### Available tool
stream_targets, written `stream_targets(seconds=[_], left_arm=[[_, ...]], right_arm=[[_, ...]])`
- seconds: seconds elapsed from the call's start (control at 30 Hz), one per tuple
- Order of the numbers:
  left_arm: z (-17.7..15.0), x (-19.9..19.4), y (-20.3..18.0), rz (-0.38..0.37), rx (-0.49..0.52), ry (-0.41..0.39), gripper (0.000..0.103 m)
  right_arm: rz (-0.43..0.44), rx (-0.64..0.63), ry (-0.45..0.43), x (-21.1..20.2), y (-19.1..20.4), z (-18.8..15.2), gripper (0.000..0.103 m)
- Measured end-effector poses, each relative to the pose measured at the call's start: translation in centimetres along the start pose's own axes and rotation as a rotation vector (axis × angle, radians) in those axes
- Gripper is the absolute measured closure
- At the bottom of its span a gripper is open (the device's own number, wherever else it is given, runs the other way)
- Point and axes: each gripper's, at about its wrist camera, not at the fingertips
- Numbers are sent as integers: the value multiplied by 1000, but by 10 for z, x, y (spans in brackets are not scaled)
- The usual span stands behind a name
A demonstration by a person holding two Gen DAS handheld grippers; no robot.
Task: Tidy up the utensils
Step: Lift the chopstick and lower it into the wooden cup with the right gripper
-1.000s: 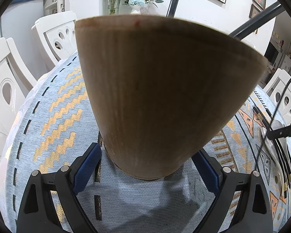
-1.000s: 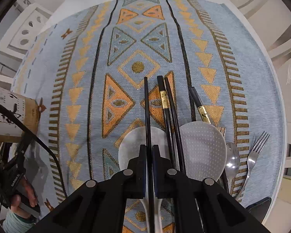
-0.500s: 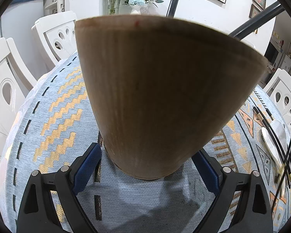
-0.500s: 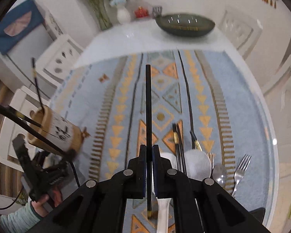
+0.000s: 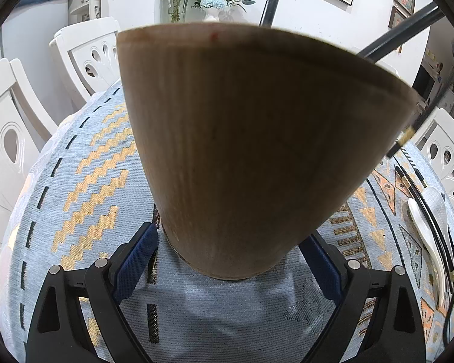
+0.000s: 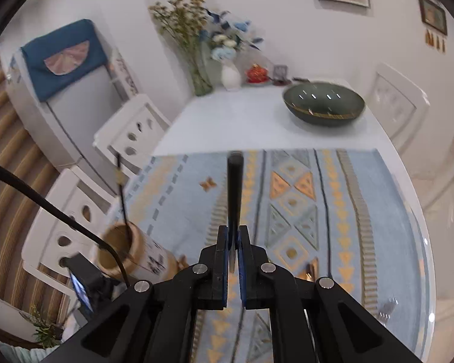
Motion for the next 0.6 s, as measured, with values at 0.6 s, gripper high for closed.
stream_targets(seconds=[0.6], left_arm=[[0, 0, 0, -1, 0, 1, 8]], right_arm=[[234, -115, -135, -16, 77, 61, 98]])
Point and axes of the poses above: each gripper's, at about its wrist camera, not at the fingertips, and x roughly the way its jaws point, y to its left, z to its top, and after that the axes turned 4 degrees about x, right-handed
